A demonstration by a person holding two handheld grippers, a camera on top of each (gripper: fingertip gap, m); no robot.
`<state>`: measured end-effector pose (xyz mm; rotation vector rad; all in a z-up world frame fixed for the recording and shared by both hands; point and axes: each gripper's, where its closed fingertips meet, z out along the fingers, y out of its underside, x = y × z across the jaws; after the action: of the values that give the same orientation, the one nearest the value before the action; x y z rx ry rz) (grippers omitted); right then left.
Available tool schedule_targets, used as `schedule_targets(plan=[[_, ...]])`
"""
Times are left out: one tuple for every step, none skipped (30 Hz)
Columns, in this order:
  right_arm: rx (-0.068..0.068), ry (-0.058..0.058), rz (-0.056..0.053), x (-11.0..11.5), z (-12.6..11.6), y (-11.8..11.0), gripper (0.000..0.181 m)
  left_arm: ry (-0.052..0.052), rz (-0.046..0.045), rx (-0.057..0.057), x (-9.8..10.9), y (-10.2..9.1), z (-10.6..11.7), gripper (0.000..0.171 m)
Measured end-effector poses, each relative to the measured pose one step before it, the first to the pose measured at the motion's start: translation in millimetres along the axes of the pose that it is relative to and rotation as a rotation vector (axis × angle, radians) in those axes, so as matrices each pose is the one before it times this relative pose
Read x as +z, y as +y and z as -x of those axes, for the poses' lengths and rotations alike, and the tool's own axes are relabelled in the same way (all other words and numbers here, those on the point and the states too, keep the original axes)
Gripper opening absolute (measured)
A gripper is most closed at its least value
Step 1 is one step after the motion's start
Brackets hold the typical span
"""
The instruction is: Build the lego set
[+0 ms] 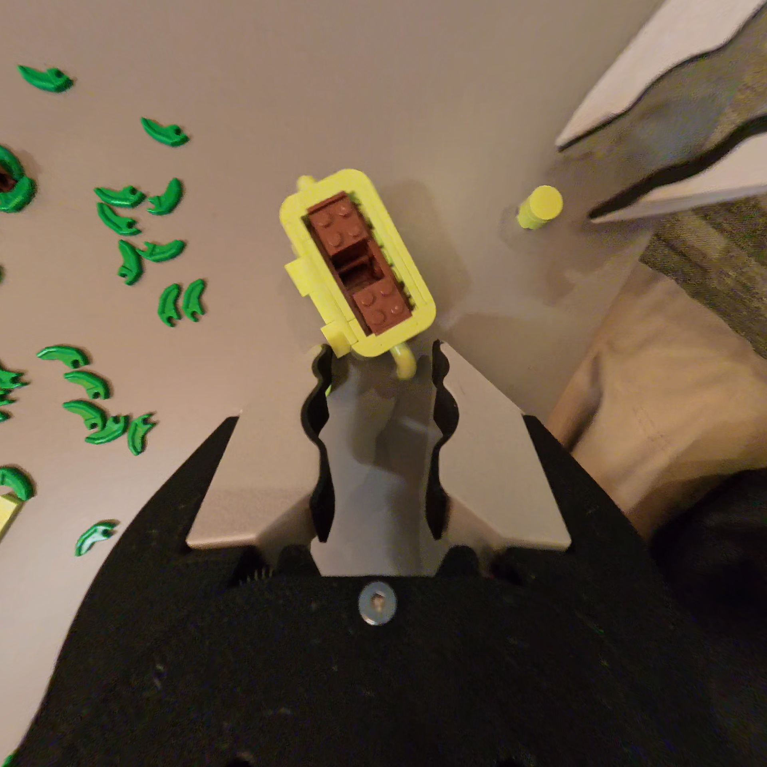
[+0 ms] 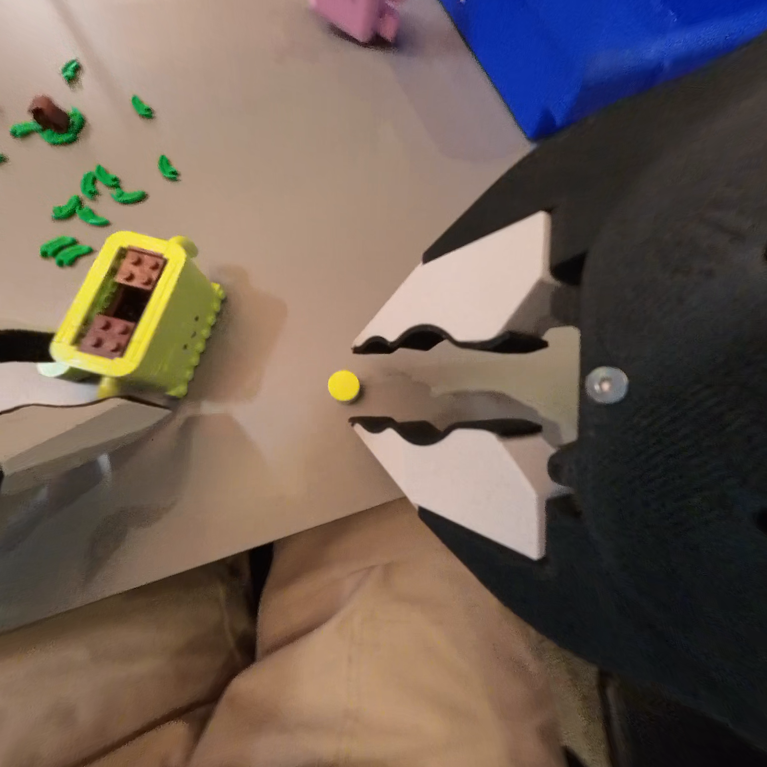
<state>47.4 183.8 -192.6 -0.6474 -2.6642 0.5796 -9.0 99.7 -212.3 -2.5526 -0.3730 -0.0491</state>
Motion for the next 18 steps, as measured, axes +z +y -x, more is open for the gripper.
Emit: schedule_targets(plan=[[-0.0439, -0.0372, 0.0124, -0.47, -1.08, -4.29, 0.028, 0.0135, -0.00405, -0.0029, -1.45, 0.69, -3.00, 0.049], [-0.0429, -0.0439, 0.0116, 0.17, 0.39, -4.37, 0.027, 0.0067, -0.00598, -0.0030, -1.86, 0.63, -1.59, 0.049], [-0.0425, -0.0422, 0.0213, 0.87, 0.83, -2.45, 0.027, -0.0009, -0.00540, -0.0026, -2.03, 0.59, -0.02, 0.049], [-0.0409, -0.0376, 0.0361, 1.53, 1.26, 0.40, 0.026, -0.0040, -0.00523, -0.0026, -2.10, 0.60, 0.75, 0.050], [-0.0374, -0.0264, 0.0503, 1.42, 0.41, 3.08, 0.025, -0.0016, -0.00493, -0.0033, -2.06, 0.46, 0.62, 0.050], [-0.0335, -0.0166, 0.0525, 1.22, -0.36, 3.99, 0.022, 0.0002, -0.00457, -0.0046, -1.80, 0.36, 0.55, 0.049], [-0.0267, -0.0118, 0.0399, 1.03, -0.47, 2.05, 0.019, 0.0029, -0.00567, -0.0049, -1.56, 0.27, 0.28, 0.050], [-0.0186, -0.0118, 0.0268, 0.93, -0.05, 0.14, 0.019, 0.0043, -0.00654, -0.0044, -1.18, 0.07, -0.12, 0.050], [-0.0141, -0.0079, 0.0199, 0.80, -0.01, -1.00, 0.020, 0.0052, -0.00583, -0.0036, -0.85, -0.05, -0.28, 0.050], [-0.0148, -0.0048, 0.0168, 0.92, 0.20, -1.16, 0.021, 0.0044, -0.00493, -0.0025, -0.47, -0.18, -0.28, 0.049], [-0.0149, -0.0051, 0.0156, 1.42, 0.89, -1.00, 0.022, 0.0035, -0.00385, -0.0005, -0.18, -0.33, -0.23, 0.049], [-0.0116, -0.0068, 0.0128, 1.87, 1.23, -1.21, 0.022, 0.0014, -0.00368, 0.0015, -0.10, -0.56, 0.00, 0.049], [-0.0079, -0.0068, 0.0100, 2.33, 1.12, -1.26, 0.023, -0.0025, -0.00437, 0.0014, -0.18, -0.98, 0.45, 0.049], [-0.0060, -0.0046, 0.0137, 2.70, 0.80, -0.14, 0.023, -0.0052, -0.00701, -0.0007, -0.05, -1.85, 0.84, 0.048], [-0.0033, -0.0013, 0.0203, 3.05, 0.21, 1.66, 0.023, -0.0039, -0.01337, -0.0041, -0.44, -3.17, 0.52, 0.044], [-0.0007, -0.0008, 0.0227, 3.11, 0.26, 2.72, 0.022, 0.0002, -0.01710, -0.0054, -0.93, -4.01, -0.30, 0.040], [0.0024, -0.0038, 0.0171, 2.68, 0.73, 2.80, 0.022, 0.0088, -0.01693, -0.0044, -1.07, -4.36, -1.97, 0.038], [0.0065, -0.0085, -0.0009, 1.56, 1.37, 0.86, 0.019, 0.0118, -0.01181, -0.0036, -1.21, -3.80, -2.73, 0.038]])
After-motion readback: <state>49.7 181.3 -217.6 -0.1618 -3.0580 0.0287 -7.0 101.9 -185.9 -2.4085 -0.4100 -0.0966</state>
